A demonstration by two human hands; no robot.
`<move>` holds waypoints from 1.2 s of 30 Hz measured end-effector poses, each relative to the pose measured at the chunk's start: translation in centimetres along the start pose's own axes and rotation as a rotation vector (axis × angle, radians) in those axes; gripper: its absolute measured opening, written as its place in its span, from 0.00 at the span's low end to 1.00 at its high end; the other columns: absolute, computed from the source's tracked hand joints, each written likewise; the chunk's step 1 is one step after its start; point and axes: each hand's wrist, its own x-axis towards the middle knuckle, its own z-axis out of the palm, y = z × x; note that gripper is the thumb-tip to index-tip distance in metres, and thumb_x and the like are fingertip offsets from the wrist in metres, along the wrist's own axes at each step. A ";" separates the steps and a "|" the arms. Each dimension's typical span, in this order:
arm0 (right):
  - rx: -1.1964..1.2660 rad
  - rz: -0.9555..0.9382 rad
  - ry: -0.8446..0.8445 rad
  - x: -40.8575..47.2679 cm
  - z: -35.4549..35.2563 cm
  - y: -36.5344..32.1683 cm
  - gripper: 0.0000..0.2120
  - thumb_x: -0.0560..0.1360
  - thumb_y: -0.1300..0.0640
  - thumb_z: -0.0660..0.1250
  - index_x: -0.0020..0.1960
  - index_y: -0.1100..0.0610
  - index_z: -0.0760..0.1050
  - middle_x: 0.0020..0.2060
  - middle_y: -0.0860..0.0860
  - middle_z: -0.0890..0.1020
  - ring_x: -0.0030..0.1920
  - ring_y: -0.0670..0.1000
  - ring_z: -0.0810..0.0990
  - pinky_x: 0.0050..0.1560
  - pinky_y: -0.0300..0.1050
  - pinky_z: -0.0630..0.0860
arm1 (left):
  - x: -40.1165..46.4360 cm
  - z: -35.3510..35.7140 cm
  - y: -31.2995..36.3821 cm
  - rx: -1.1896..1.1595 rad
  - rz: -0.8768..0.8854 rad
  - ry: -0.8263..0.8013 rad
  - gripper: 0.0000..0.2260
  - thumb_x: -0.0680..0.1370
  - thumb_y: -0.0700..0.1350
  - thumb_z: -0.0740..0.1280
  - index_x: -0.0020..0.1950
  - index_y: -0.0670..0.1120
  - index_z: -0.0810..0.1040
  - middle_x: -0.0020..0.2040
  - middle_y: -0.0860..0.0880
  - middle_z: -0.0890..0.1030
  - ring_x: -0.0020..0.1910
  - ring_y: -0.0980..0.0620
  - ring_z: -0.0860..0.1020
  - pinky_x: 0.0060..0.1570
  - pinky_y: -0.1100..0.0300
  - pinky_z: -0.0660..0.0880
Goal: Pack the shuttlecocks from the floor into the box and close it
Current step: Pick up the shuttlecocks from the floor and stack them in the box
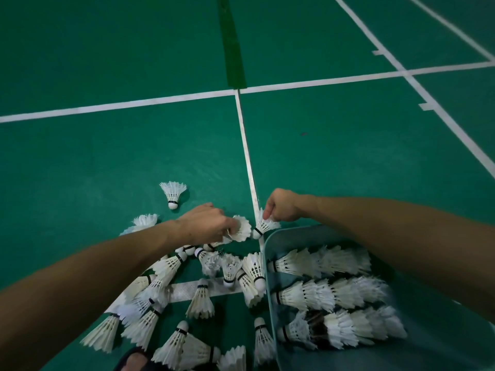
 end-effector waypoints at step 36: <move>-0.019 0.038 0.004 -20.9 4.0 1.3 0.07 0.76 0.62 0.72 0.53 0.59 0.85 0.46 0.53 0.87 0.37 0.49 0.86 0.38 0.42 0.84 | -6.3 -15.6 18.6 -0.334 -0.053 0.199 0.13 0.78 0.49 0.75 0.61 0.54 0.80 0.52 0.56 0.83 0.50 0.59 0.81 0.55 0.52 0.81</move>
